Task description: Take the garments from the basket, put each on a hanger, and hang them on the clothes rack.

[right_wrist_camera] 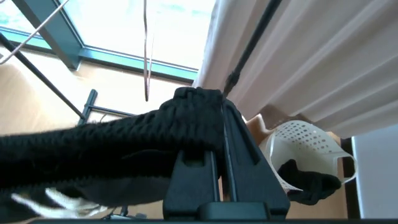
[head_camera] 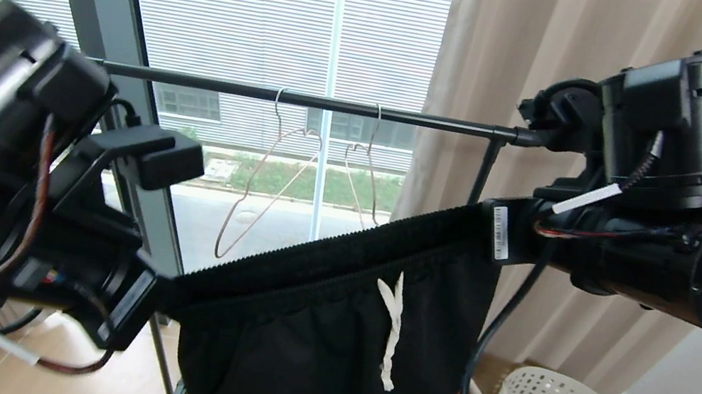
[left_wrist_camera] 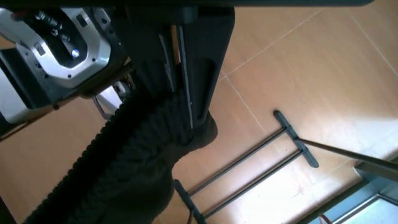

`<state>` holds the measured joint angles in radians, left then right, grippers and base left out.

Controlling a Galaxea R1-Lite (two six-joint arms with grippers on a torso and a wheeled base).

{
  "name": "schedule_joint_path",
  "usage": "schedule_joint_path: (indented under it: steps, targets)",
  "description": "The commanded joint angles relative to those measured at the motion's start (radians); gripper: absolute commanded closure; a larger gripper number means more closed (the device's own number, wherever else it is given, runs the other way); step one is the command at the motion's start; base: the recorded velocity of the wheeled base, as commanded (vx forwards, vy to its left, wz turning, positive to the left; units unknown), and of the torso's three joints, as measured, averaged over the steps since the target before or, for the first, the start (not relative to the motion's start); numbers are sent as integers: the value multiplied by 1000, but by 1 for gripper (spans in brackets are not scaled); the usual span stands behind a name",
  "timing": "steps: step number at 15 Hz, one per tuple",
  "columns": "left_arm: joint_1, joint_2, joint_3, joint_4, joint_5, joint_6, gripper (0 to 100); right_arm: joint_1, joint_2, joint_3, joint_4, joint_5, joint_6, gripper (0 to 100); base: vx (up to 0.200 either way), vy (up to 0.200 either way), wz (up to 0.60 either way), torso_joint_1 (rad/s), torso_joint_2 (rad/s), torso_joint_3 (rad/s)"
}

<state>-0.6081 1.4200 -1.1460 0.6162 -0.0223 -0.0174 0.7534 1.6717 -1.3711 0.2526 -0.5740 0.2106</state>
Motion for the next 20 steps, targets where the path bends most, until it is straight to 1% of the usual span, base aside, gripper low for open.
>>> schedule_joint_path:
  steps: [1,2,3,4,5,6,7,8,9,10,12,14,17,20]
  targets:
    - [-134,-173,189,-38,-2,-26,100,27,106,-56,-35,0,9,100,0,0,0,0,0,0]
    - [-156,-171,209,-42,-10,-33,100,27,132,-60,-79,5,16,100,0,0,0,0,0,0]
    - [-162,-167,212,-47,-22,-35,100,27,145,-62,-99,5,16,100,0,0,0,0,0,0]
    - [-179,-153,218,-72,-73,-38,100,29,181,-83,-134,6,15,100,0,0,0,0,0,0]
    - [-216,-121,218,-110,-108,-41,100,38,227,-128,-139,8,16,100,0,0,0,0,0,0]
    - [-240,-96,213,-139,-108,-52,100,44,249,-164,-138,14,15,100,0,0,0,0,0,0]
    - [-243,-92,212,-144,-108,-55,100,46,252,-171,-136,14,13,100,0,0,0,0,0,0]
    - [-282,-26,175,-177,-108,-98,100,46,304,-269,-122,25,7,100,0,0,0,0,0,0]
    - [-291,4,149,-187,-108,-116,100,46,330,-313,-113,25,-11,100,0,0,0,0,0,0]
    - [-297,27,124,-193,-108,-122,100,44,359,-355,-108,26,-31,100,0,0,0,0,0,0]
    - [-309,50,80,-194,-110,-122,100,21,410,-441,-107,39,-37,100,0,0,0,0,0,0]
    - [-314,51,77,-194,-110,-122,100,3,433,-487,-107,83,-40,100,0,0,0,0,0,0]
    - [-314,50,75,-202,-103,-124,100,-6,434,-497,-116,91,-34,100,0,0,0,0,0,0]
    - [-300,48,77,-200,-96,-122,100,-6,368,-439,-110,89,-33,100,0,0,0,0,0,0]
